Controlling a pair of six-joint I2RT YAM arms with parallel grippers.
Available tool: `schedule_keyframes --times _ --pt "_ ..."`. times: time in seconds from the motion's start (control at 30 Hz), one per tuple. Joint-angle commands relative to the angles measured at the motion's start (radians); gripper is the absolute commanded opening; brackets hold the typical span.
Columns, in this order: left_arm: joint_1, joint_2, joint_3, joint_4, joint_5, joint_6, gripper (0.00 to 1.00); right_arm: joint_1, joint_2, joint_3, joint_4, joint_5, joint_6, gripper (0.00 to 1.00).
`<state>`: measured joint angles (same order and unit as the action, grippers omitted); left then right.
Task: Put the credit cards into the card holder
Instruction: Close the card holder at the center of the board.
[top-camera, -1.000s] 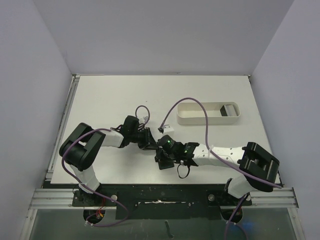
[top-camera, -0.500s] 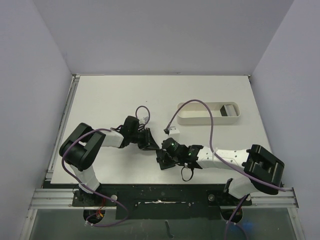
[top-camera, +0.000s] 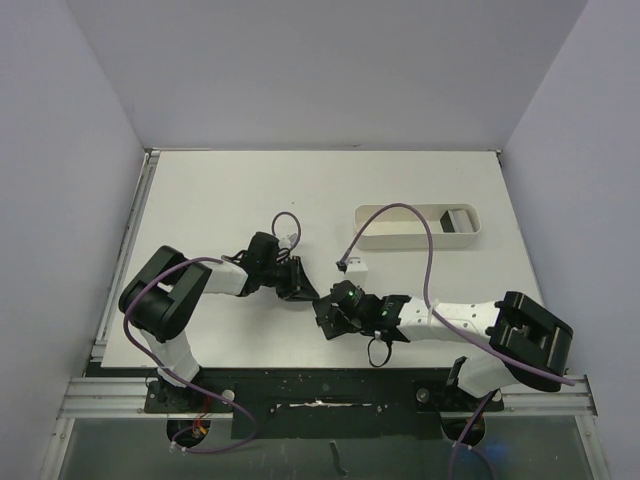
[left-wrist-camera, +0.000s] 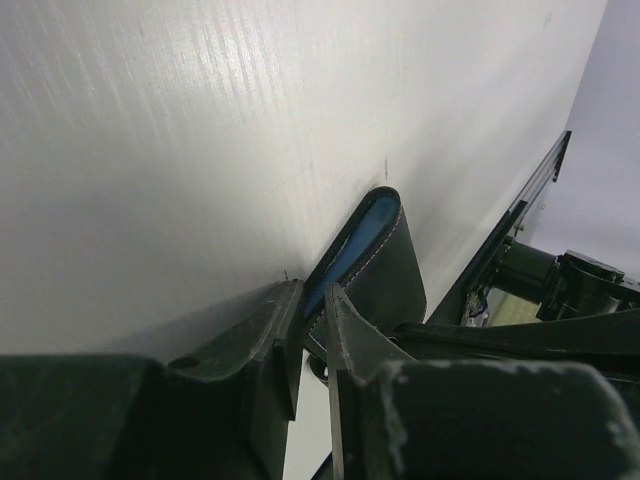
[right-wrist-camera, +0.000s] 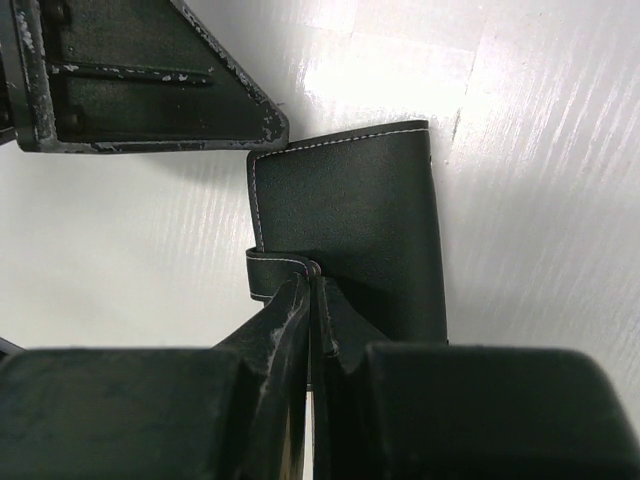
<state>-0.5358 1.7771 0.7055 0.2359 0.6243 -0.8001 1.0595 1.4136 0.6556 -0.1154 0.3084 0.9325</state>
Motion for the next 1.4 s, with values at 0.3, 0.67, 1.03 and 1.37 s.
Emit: schedule_keyframes --times 0.3,0.67,1.03,1.37 --pt "-0.073 -0.141 0.033 0.005 -0.037 -0.049 0.17 -0.023 -0.044 -0.058 0.105 0.046 -0.010 0.00" --pt "-0.110 -0.048 0.033 -0.005 -0.133 -0.014 0.11 -0.024 -0.070 -0.033 0.105 0.027 -0.054 0.00" --pt "-0.112 -0.060 0.039 -0.053 -0.199 0.021 0.09 -0.029 -0.097 -0.066 0.093 0.007 -0.001 0.00" --pt "-0.113 -0.058 0.038 -0.046 -0.201 0.018 0.08 -0.027 -0.150 -0.090 0.079 -0.008 0.045 0.00"
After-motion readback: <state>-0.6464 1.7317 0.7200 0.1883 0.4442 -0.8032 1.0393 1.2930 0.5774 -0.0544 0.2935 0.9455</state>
